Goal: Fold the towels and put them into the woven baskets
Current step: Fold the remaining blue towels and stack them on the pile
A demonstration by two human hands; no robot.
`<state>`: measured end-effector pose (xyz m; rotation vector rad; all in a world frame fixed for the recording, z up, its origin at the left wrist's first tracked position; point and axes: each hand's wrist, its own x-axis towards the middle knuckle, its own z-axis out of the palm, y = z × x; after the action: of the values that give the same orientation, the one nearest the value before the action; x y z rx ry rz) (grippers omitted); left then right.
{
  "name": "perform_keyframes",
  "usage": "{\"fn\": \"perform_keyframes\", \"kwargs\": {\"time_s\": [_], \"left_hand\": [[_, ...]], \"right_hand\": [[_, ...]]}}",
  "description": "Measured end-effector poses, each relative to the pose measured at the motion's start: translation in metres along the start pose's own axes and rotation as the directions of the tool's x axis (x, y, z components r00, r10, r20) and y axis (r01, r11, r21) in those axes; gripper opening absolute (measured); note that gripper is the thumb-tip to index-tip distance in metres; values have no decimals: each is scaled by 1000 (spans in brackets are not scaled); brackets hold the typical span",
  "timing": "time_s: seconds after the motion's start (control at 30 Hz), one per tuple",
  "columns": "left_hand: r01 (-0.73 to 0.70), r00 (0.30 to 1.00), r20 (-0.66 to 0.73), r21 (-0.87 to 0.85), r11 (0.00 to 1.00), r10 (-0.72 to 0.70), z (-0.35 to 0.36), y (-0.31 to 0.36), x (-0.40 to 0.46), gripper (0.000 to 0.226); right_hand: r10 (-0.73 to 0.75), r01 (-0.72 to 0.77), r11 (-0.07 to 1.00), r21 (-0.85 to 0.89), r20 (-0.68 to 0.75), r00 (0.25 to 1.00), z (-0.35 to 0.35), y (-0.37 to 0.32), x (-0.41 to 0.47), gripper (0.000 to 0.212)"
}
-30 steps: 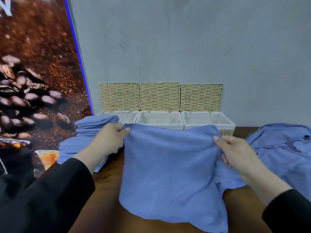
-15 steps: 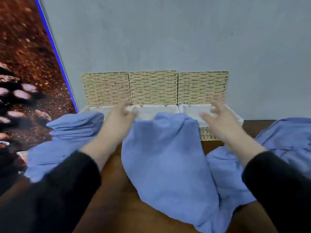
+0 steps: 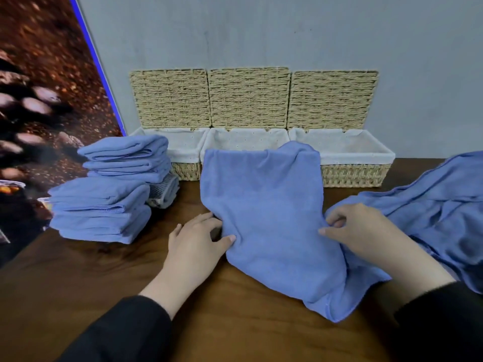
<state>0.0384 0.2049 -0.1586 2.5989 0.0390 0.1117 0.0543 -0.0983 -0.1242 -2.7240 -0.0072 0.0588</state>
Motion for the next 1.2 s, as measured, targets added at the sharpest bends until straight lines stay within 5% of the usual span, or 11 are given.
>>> {"fn": "perform_keyframes", "kwargs": {"time_s": [0.1,0.17,0.27,0.37,0.53,0.63,0.73,0.8,0.9,1.07,1.2], "left_hand": [[-99,993,-77,-144,985,89,5,8,-3,15],[-89,994,-103,-474,876,46,5,12,-6,19],[16,997,-14,-932,363,-81,-5,20,-7,25],[71,991,74,-997,-36,-114,-32,28,1,32],[-119,987,-134,-980,161,-85,-103,58,34,23],[-144,989,-144,-968,205,18,-126,68,54,29],[-188,970,-243,-681,708,24,-97,45,57,26],[-178,975,-209,-498,849,82,-59,19,44,16],[-116,993,-61,-316,941,102,-19,-10,22,29],[-207,970,89,-178,962,225,-15,-27,22,39],[-274,957,72,-91,957,280,-14,-35,29,10]], "right_hand": [[-52,54,997,46,-43,998,3,-8,-2,15],[-77,109,972,208,-154,985,4,-14,-6,16],[6,133,807,576,-233,972,0,-25,-12,28],[44,41,379,924,-62,997,-11,-46,-17,34],[66,142,259,955,-164,984,-64,-87,0,49],[134,137,239,961,-172,976,-80,-83,33,21],[178,73,498,864,-184,967,-53,-63,39,46],[143,74,700,710,-241,960,-17,-54,23,58],[-35,142,805,577,-192,981,28,-49,-5,22],[-378,349,919,186,160,912,36,-49,-31,34],[-398,395,917,58,56,916,47,-54,-28,15]]}}
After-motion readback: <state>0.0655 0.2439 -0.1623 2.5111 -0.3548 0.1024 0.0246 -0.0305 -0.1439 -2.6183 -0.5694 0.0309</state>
